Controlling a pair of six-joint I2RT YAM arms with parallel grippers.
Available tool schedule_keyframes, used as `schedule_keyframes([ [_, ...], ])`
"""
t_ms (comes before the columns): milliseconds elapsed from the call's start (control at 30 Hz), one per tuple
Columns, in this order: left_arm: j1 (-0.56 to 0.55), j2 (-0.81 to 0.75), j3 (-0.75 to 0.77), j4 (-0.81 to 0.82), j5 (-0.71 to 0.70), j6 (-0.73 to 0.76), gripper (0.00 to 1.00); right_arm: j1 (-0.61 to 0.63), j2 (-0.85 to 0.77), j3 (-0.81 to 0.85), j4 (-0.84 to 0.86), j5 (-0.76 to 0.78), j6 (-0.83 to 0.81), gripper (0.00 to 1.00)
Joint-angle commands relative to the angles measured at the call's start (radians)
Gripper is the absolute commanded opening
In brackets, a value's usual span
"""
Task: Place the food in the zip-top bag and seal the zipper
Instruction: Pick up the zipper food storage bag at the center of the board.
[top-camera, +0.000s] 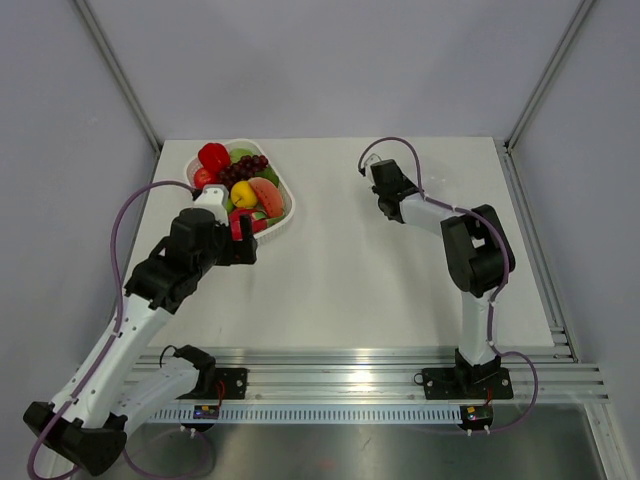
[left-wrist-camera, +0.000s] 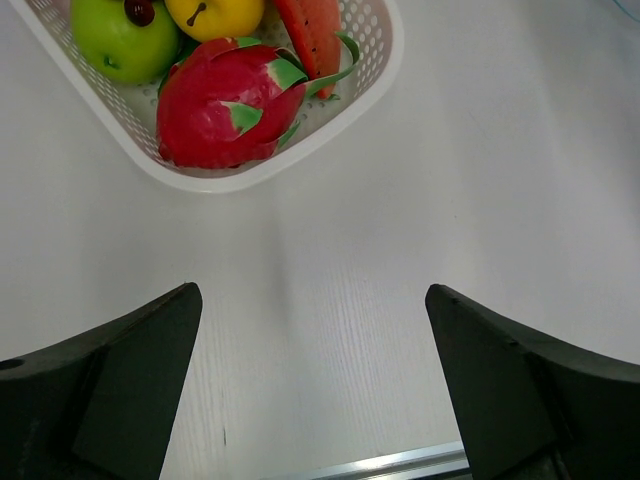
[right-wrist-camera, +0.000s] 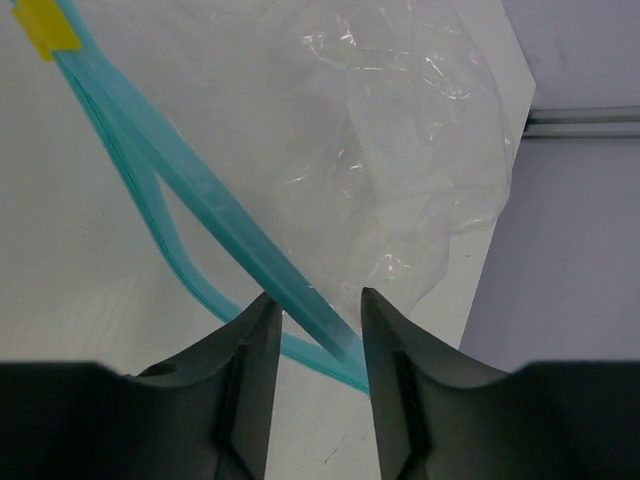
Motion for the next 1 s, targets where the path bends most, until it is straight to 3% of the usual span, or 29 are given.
schedule_keyframes([
  [0,-0.005,-0.030,0.009,0.011,-0.021,0.005,0.99,-0.023,0.010,0.039,0.098,0.059,-0.017,0.42],
  [33,-0.005,-0.031,0.006,0.009,-0.021,0.003,0.99,-0.023,0.009,0.044,0.095,0.058,-0.011,0.38],
  [133,-0.005,-0.030,0.001,0.014,-0.015,-0.001,0.99,-0.024,-0.017,0.070,0.028,0.041,0.052,0.00],
  [233,-0.005,-0.016,0.012,0.029,0.018,-0.014,0.99,-0.023,-0.077,0.119,-0.081,-0.004,0.199,0.00],
  [367,-0.006,0.027,0.047,0.075,0.098,-0.053,0.99,-0.021,-0.149,0.226,-0.389,-0.075,0.478,0.00],
  [467,-0.006,0.068,0.069,0.132,0.172,-0.087,0.99,-0.023,-0.221,0.251,-0.515,-0.183,0.644,0.00],
  [667,-0.011,0.153,0.072,0.339,0.431,-0.265,0.99,-0.021,-0.358,0.199,-0.595,-0.486,0.923,0.00],
  [800,-0.051,0.217,0.121,0.383,0.427,-0.299,0.98,-0.016,-0.384,0.193,-0.637,-0.582,1.068,0.00],
  [967,-0.143,0.323,0.171,0.417,0.361,-0.307,0.97,0.055,-0.364,0.196,-0.697,-0.512,1.148,0.00],
])
